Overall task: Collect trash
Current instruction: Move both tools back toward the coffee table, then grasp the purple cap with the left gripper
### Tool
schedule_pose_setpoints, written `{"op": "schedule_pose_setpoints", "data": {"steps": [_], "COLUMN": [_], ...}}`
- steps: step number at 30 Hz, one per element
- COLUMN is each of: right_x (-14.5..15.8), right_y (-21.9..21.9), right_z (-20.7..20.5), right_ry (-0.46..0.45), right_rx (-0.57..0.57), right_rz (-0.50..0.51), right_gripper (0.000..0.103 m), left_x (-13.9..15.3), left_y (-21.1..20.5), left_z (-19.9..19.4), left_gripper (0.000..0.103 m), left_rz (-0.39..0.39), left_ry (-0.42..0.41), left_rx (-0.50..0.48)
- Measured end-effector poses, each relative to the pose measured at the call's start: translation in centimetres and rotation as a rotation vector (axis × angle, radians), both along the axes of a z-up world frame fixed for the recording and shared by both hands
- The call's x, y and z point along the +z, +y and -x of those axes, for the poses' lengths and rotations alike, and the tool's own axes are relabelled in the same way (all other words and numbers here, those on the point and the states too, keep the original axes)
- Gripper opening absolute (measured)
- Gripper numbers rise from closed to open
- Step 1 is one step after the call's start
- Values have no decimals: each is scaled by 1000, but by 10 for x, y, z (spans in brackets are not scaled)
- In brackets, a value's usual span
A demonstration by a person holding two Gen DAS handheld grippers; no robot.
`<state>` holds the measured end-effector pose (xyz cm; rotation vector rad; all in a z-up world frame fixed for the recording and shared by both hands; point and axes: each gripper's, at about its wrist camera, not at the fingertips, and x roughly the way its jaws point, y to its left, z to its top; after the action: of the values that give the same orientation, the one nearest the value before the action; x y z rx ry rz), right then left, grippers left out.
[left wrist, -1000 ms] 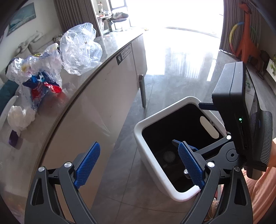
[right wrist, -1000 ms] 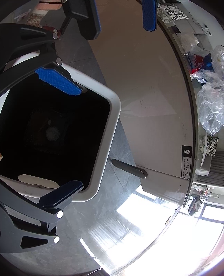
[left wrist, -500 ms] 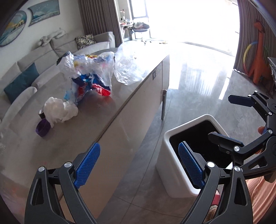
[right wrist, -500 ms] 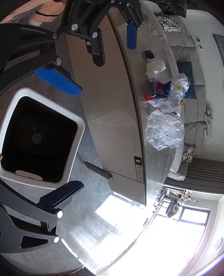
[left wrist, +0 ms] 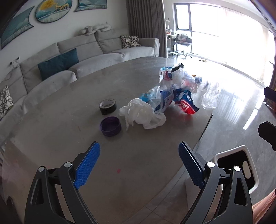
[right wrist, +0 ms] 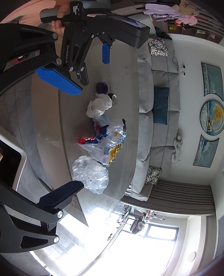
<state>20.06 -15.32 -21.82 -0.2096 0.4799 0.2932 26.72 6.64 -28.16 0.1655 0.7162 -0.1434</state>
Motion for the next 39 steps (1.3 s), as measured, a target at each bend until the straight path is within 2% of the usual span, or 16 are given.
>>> {"op": "schedule_pose_setpoints", "data": {"steps": [6, 18, 25, 30, 34, 37, 38, 39], "right_x": [-11, -13, -28, -35, -36, -35, -37, -37], "right_y": [35, 65, 73, 76, 78, 77, 75, 75], "right_z": [-32, -92, -111, -114, -112, -111, -112, -112], "right_ry": [15, 28, 62, 65, 64, 66, 67, 69], "right_rx": [47, 78, 85, 90, 99, 98, 96, 94], "right_rz": [10, -7, -9, -1, 4, 5, 5, 6], "right_gripper": [99, 99, 99, 99, 99, 99, 99, 99], "left_x": [-12, -26, -46, -54, -54, -54, -53, -51], "left_y": [19, 52, 50, 52, 51, 48, 45, 42], "left_z": [-28, -95, -116, -126, -124, -120, -117, -116], "left_gripper": [92, 92, 92, 91, 87, 77, 65, 47], "left_rz": [-51, -19, -40, -23, -27, -23, -24, -33], "left_ry": [22, 86, 141, 196, 189, 184, 176, 164], "left_rx": [-42, -67, -107, -108, -116, -143, -161, -176]}}
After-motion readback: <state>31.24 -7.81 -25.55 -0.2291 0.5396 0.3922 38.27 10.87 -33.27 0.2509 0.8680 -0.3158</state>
